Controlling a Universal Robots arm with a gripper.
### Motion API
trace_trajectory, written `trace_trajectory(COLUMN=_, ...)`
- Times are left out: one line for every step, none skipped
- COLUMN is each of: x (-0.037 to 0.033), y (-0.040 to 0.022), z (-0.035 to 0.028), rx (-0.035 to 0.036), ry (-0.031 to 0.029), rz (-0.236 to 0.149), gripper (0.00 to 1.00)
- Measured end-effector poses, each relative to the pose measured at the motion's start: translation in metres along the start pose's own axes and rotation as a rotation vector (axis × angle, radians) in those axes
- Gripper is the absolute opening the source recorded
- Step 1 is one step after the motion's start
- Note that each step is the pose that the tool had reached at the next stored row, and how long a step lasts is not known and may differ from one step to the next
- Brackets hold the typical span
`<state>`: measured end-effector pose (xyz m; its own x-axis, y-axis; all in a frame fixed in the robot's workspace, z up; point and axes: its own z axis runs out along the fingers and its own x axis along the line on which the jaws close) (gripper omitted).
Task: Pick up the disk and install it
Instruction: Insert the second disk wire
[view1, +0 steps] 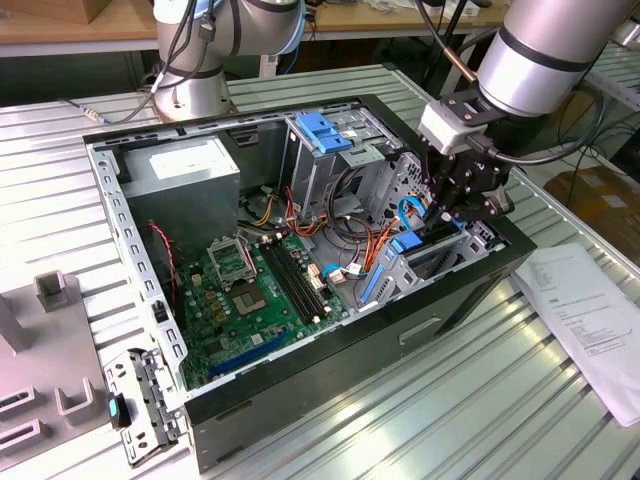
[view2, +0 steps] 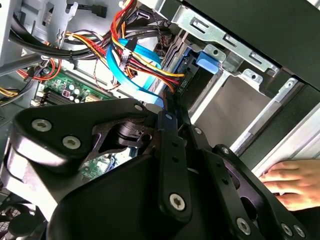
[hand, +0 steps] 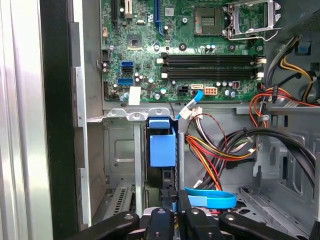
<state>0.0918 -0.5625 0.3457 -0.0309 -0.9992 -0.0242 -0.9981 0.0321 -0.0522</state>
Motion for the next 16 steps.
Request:
trace_trajectory(x=0.0002, y=0.0000, z=0.0004, rx=0.0000, ry=-0.0005, rz=0.000, gripper=0.16)
trace_trajectory(x=0.0003, y=0.0000, z=0.0006, rx=0.0000, ry=-0.0009, rz=0.000, gripper=0.16)
trace_trajectory(x=0.0007, y=0.0000, z=0.0010, rx=-0.0001, ry=-0.0016, rz=0.000, gripper=0.16)
trace_trajectory(x=0.0010, y=0.0000, z=0.0013, rx=-0.0001, ry=-0.0019, rz=0.000, gripper=0.16)
trace_trajectory(x=0.0013, y=0.0001, z=0.0016, rx=-0.0001, ry=-0.0020, rz=0.000, gripper=0.16)
trace_trajectory(x=0.0015, y=0.0001, z=0.0019, rx=-0.0001, ry=-0.0019, rz=0.000, gripper=0.16)
trace_trajectory(x=0.0018, y=0.0001, z=0.0023, rx=-0.0001, ry=-0.0018, rz=0.000, gripper=0.16)
trace_trajectory(x=0.0022, y=0.0001, z=0.0029, rx=-0.0002, ry=-0.0017, rz=0.000, gripper=0.16)
trace_trajectory(x=0.0024, y=0.0001, z=0.0033, rx=-0.0002, ry=-0.0017, rz=0.000, gripper=0.16)
trace_trajectory(x=0.0027, y=0.0001, z=0.0038, rx=-0.0002, ry=-0.0017, rz=0.000, gripper=0.16)
trace_trajectory(x=0.0030, y=0.0002, z=0.0047, rx=-0.0002, ry=-0.0017, rz=0.000, gripper=0.16)
trace_trajectory(x=0.0034, y=0.0002, z=0.0057, rx=-0.0002, ry=-0.0016, rz=0.000, gripper=0.16)
trace_trajectory(x=0.0042, y=0.0003, z=0.0079, rx=-0.0002, ry=-0.0016, rz=0.000, gripper=0.16)
trace_trajectory(x=0.0045, y=0.0003, z=0.0086, rx=-0.0002, ry=-0.0018, rz=0.000, gripper=0.16)
trace_trajectory(x=0.0046, y=0.0003, z=0.0087, rx=-0.0001, ry=-0.0021, rz=0.000, gripper=0.16)
trace_trajectory(x=0.0046, y=0.0004, z=0.0088, rx=-0.0001, ry=-0.0021, rz=0.000, gripper=0.16)
